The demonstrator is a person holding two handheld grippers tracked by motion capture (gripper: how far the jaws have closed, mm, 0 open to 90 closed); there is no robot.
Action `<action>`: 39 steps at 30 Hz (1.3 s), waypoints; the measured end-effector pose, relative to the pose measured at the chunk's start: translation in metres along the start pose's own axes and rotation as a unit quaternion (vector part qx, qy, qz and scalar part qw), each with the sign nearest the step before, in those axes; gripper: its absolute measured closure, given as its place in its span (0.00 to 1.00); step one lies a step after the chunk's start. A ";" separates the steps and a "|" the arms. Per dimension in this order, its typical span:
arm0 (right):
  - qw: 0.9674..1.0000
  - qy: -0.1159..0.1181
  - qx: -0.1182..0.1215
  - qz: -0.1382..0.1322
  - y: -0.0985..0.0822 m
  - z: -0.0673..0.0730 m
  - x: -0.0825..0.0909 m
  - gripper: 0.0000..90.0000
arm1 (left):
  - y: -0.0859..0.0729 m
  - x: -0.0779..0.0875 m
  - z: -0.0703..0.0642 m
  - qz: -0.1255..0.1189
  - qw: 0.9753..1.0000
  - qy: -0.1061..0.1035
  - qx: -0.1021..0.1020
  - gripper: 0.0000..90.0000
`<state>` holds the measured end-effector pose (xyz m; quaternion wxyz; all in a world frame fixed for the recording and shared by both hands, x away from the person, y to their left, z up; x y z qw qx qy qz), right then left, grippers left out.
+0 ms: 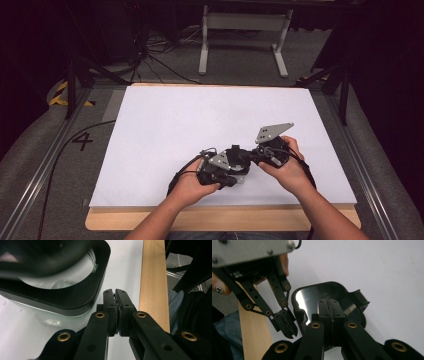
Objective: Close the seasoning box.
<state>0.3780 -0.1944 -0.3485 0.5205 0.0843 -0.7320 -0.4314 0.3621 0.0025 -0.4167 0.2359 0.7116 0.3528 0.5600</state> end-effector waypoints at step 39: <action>0.993 -0.036 -0.073 -0.084 -0.011 -0.041 0.047 0.70 | -0.034 0.104 -0.001 -0.126 0.983 0.108 0.079 0.82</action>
Point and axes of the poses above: each handheld gripper's, and its own axes: x roughly backward along the jaws, y roughly out of its top, z roughly to its left, the point moved 1 cm from there along -x, roughly forward along the jaws, and after that the axes turned 9 degrees about -y, right-handed, at the moved point
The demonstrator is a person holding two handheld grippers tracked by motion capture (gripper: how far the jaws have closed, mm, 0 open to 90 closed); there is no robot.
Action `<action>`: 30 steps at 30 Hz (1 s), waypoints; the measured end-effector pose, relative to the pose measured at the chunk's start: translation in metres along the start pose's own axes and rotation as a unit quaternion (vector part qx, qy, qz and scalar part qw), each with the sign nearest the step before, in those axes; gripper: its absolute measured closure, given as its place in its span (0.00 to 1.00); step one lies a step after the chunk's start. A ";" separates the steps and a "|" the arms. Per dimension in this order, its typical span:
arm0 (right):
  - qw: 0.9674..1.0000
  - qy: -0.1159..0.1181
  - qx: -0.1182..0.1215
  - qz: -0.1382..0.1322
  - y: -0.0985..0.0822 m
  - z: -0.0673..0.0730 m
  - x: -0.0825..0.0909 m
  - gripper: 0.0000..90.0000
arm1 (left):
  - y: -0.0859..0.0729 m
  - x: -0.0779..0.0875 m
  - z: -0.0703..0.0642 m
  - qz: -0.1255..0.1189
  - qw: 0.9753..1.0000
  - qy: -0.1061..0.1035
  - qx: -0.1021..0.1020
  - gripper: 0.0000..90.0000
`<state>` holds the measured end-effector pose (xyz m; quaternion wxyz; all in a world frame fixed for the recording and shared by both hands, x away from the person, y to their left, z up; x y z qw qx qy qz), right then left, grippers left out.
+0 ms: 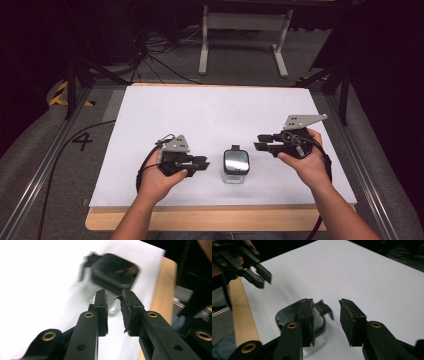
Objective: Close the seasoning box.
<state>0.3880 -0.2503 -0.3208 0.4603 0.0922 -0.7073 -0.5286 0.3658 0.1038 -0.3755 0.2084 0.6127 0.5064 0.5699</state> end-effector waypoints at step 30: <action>0.980 -0.135 -0.129 0.066 -0.128 -0.114 -0.001 0.58 | -0.081 0.034 0.105 0.020 0.977 0.178 0.116 0.62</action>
Point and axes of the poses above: each handheld gripper's, and its own axes: x roughly backward along the jaws, y roughly out of its top, z roughly to its left, the point moved 1 cm from there along -x, roughly forward along the jaws, and after that the axes turned 9 degrees about -y, right-handed, at the moved point
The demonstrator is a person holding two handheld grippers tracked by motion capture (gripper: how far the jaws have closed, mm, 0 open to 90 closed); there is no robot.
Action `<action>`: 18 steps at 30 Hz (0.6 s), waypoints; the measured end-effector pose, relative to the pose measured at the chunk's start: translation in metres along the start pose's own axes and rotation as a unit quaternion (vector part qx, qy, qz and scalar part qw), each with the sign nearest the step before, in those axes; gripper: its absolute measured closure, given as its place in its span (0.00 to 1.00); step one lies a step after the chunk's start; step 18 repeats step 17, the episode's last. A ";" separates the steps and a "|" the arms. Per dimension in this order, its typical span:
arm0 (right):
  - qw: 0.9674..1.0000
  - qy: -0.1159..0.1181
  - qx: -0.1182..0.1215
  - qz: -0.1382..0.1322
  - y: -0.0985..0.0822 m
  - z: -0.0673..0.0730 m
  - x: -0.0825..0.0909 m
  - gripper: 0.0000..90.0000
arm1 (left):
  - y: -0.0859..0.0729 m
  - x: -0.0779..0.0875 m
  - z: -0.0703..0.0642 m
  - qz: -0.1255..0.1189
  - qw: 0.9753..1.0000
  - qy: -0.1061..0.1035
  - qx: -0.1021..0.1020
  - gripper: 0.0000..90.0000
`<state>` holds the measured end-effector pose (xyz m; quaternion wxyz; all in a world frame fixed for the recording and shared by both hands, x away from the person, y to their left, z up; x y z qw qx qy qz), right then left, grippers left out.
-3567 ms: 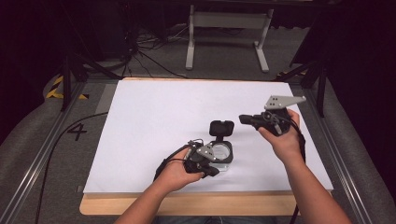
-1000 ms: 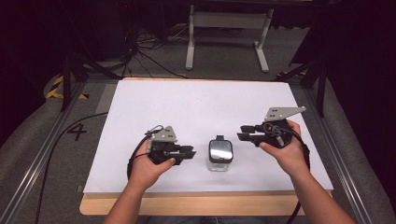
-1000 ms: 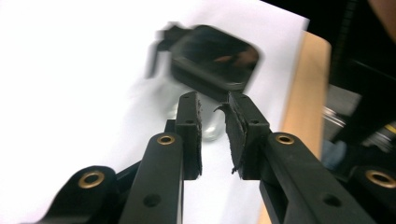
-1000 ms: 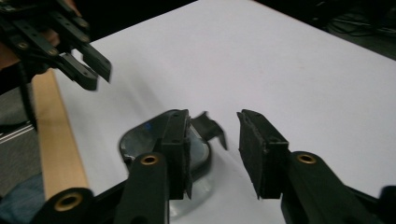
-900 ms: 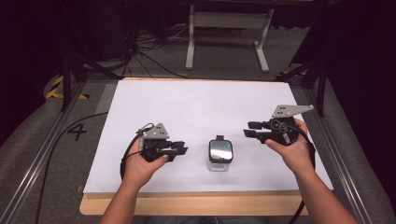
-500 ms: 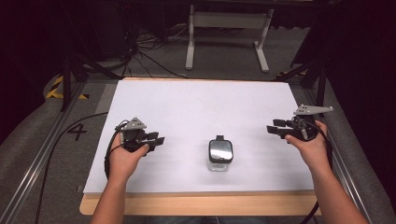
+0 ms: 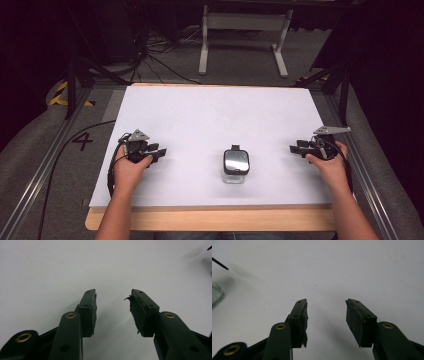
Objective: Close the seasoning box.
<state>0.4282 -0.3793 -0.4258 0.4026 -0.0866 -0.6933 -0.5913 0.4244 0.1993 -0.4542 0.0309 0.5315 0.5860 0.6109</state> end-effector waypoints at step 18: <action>1.000 -0.020 0.012 0.002 -0.014 0.013 -0.009 0.57 | 0.003 -0.006 -0.008 -0.005 1.000 -0.020 -0.010 0.55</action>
Point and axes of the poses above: each handheld gripper's, and its own axes: x roughly backward along the jaws, y roughly out of its top, z roughly to its left, the point moved 1 cm from there along -x, roughly forward along the jaws, and after that the axes turned 9 degrees about -y, right-handed, at the moved point
